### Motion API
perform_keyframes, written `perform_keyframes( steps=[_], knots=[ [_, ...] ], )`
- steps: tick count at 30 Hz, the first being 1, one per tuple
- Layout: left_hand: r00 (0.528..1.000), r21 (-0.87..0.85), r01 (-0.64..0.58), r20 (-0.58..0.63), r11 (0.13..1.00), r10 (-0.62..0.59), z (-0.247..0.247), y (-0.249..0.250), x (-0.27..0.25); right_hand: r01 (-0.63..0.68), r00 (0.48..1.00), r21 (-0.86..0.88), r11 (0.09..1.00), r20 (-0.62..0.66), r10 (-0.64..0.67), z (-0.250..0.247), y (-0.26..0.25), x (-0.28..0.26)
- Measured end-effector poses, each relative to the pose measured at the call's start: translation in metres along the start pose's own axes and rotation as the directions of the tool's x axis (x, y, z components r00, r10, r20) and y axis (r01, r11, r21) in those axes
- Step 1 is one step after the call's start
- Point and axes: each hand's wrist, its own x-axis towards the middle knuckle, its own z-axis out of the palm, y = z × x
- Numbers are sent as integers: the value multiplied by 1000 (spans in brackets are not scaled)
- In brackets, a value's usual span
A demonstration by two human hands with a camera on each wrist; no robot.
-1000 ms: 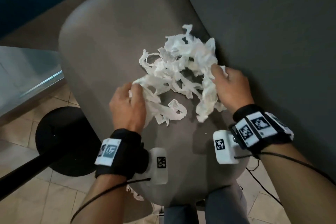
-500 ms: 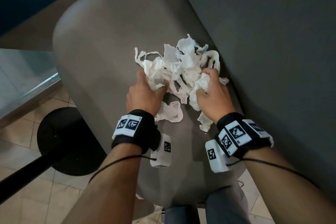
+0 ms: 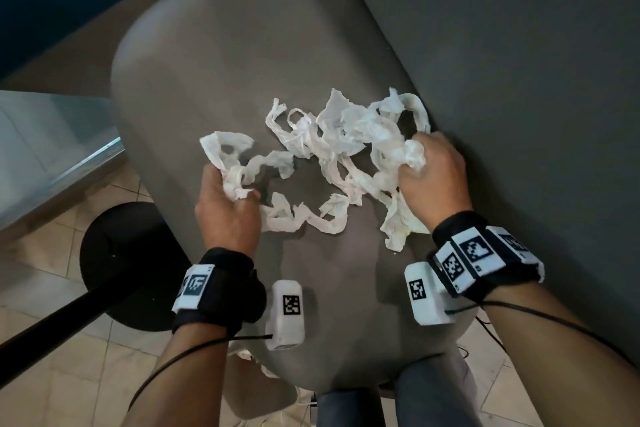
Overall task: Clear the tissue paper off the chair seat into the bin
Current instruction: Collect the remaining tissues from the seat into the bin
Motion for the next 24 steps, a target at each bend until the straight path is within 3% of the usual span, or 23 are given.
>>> perform_keyframes(
  steps=[9,13,17,19,24],
  knots=[
    [993,78,-53,-105,996,61,-11,11,4,-51,999,293,955,13,49,-31,-28,-8],
    [995,201,-36,-86,979,54,-7,19,19,-40,999,274,961,-15,46,-34,-36,-4],
    [995,254,91,3,963,-95,6,38,30,-6,991,255,967,-125,39,-27,-38,8],
    [996,329,74,29,942,-88,15,42,36,22,989,202,979,-150,9,-22,-37,20],
    [989,360,18,131,933,-70,41,49,44,42,998,78,996,-53,-38,-4,-35,41]
  ],
)
